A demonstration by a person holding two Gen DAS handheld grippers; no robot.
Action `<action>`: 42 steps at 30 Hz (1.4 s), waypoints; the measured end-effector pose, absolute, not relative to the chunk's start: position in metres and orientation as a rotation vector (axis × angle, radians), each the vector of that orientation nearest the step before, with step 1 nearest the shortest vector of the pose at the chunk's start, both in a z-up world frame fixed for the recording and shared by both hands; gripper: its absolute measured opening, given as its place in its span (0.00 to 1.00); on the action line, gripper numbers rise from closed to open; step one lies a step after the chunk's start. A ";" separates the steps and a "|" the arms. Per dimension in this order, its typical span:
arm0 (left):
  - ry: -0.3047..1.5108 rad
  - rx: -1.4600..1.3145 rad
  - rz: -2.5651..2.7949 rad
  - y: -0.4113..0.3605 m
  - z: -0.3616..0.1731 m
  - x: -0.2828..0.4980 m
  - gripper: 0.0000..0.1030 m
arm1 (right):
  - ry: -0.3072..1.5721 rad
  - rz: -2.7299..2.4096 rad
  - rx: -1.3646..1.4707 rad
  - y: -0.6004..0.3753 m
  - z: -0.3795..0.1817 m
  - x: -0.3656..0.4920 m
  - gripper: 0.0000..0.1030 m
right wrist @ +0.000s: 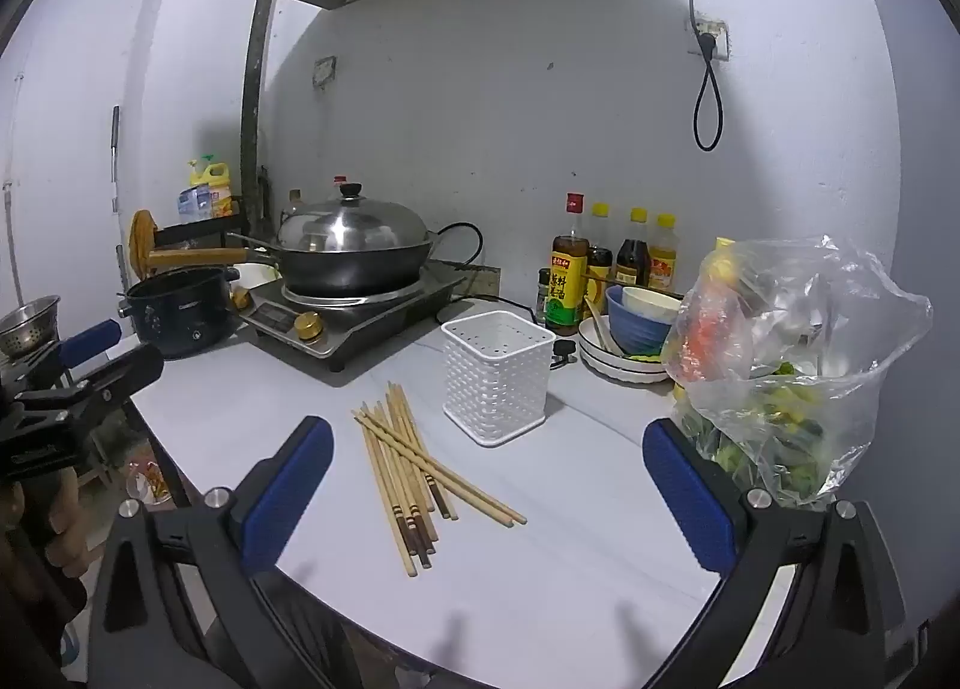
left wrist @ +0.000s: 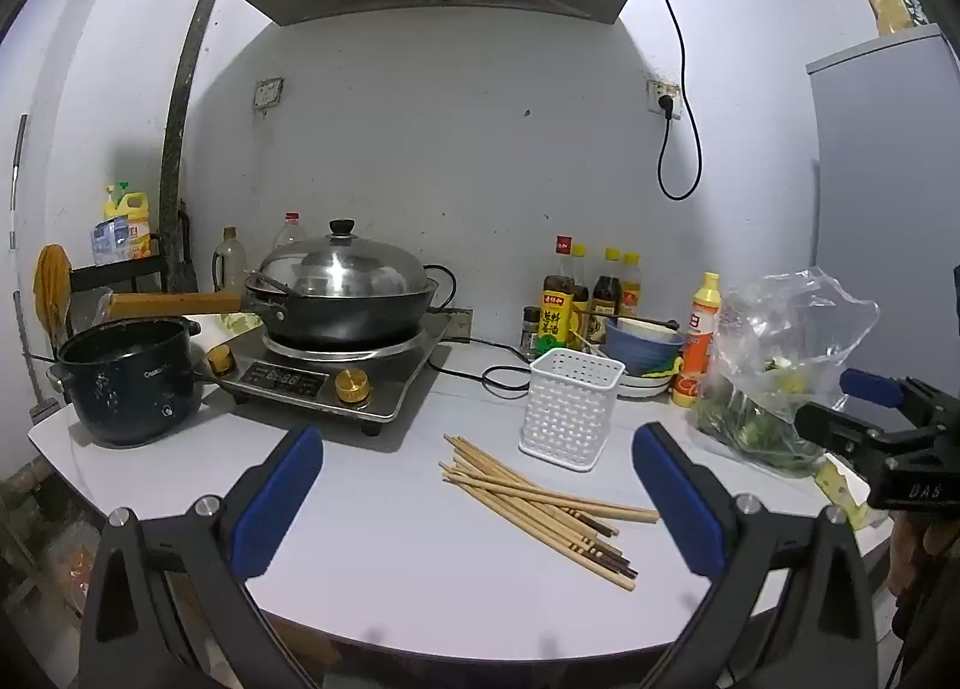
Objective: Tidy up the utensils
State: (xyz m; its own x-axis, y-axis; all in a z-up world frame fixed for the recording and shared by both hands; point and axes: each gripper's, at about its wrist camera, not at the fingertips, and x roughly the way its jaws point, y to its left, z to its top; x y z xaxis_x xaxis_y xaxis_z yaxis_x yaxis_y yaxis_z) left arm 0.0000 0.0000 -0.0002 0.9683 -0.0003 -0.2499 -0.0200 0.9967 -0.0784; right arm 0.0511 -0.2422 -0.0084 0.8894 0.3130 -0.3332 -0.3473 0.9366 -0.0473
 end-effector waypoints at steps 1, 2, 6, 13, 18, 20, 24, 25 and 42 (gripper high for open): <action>0.253 -0.081 0.010 0.000 0.000 0.000 1.00 | 0.331 0.344 -0.108 -0.242 -0.009 0.051 1.00; 0.254 -0.081 0.009 0.001 -0.001 0.000 1.00 | 0.334 0.344 -0.111 -0.241 -0.010 0.051 1.00; 0.259 -0.087 0.008 0.004 -0.002 -0.001 1.00 | 0.344 0.343 -0.115 -0.246 -0.008 0.047 1.00; 0.257 -0.087 0.012 0.005 0.005 -0.005 1.00 | 0.352 0.333 -0.111 -0.243 -0.013 0.054 1.00; 0.255 -0.087 0.016 0.004 -0.002 -0.003 1.00 | 0.348 0.335 -0.106 -0.243 -0.013 0.050 1.00; 0.256 -0.088 0.019 0.004 -0.003 -0.004 1.00 | 0.348 0.335 -0.108 -0.242 -0.012 0.051 1.00; 0.262 -0.095 0.016 0.005 -0.006 -0.004 1.00 | 0.351 0.337 -0.109 -0.241 -0.013 0.051 1.00; 0.264 -0.097 0.016 0.005 -0.006 -0.004 1.00 | 0.352 0.338 -0.111 -0.240 -0.013 0.051 1.00; 0.272 -0.105 0.029 0.013 -0.009 -0.001 1.00 | 0.356 0.335 -0.098 -0.236 -0.015 0.057 1.00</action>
State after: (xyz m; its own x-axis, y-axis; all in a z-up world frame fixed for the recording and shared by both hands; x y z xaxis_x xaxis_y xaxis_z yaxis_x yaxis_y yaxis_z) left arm -0.0013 0.0126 -0.0088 0.9627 0.0148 -0.2700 -0.0432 0.9941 -0.0996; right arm 0.0574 -0.2361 -0.0152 0.8832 0.3038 -0.3573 -0.3380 0.9404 -0.0360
